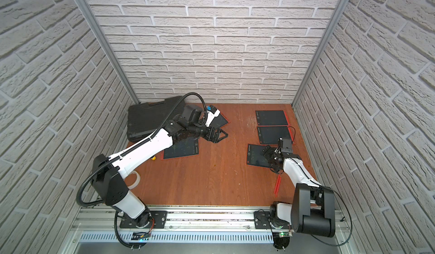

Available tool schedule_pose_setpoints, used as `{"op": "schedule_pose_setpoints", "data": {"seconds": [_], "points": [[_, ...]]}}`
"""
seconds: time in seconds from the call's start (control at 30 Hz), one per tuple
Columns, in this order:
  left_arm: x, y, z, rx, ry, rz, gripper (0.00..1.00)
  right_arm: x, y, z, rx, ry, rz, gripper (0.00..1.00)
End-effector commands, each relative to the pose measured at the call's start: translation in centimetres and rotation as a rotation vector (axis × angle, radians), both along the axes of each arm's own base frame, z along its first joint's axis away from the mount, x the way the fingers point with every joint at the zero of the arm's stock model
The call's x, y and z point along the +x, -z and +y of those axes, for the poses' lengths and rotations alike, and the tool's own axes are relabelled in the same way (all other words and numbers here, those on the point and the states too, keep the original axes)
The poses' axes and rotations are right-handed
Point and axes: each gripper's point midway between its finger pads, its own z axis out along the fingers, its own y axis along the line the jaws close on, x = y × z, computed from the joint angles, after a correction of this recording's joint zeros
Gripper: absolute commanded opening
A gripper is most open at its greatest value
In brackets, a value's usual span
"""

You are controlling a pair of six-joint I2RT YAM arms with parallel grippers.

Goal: Place the stylus back onto the writing tablet
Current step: Adjust the writing tablet at the center of the board.

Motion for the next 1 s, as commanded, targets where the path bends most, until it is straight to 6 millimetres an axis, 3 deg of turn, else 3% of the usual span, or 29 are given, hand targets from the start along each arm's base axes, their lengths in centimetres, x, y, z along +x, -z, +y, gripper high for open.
{"op": "schedule_pose_setpoints", "data": {"seconds": [0.0,0.23,0.63,0.83,0.97], "points": [[0.2,-0.7,0.5,-0.014,-0.013,-0.011,0.98,-2.2,1.1,1.6,0.035,-0.056,0.032,0.95],[0.1,-0.7,0.6,-0.015,-0.019,-0.006,0.98,-3.5,1.7,1.0,-0.004,-0.034,0.093,0.99],[0.2,-0.5,0.7,-0.01,-0.03,0.004,0.98,-0.8,2.6,-1.6,-0.076,0.002,0.14,1.0],[0.2,-0.3,0.7,-0.005,-0.033,0.009,0.98,0.3,1.9,-3.2,-0.108,0.016,0.136,1.0],[0.3,-0.4,0.8,-0.008,-0.035,0.01,0.98,0.6,0.4,-1.9,-0.09,-0.033,0.079,0.98]]}}
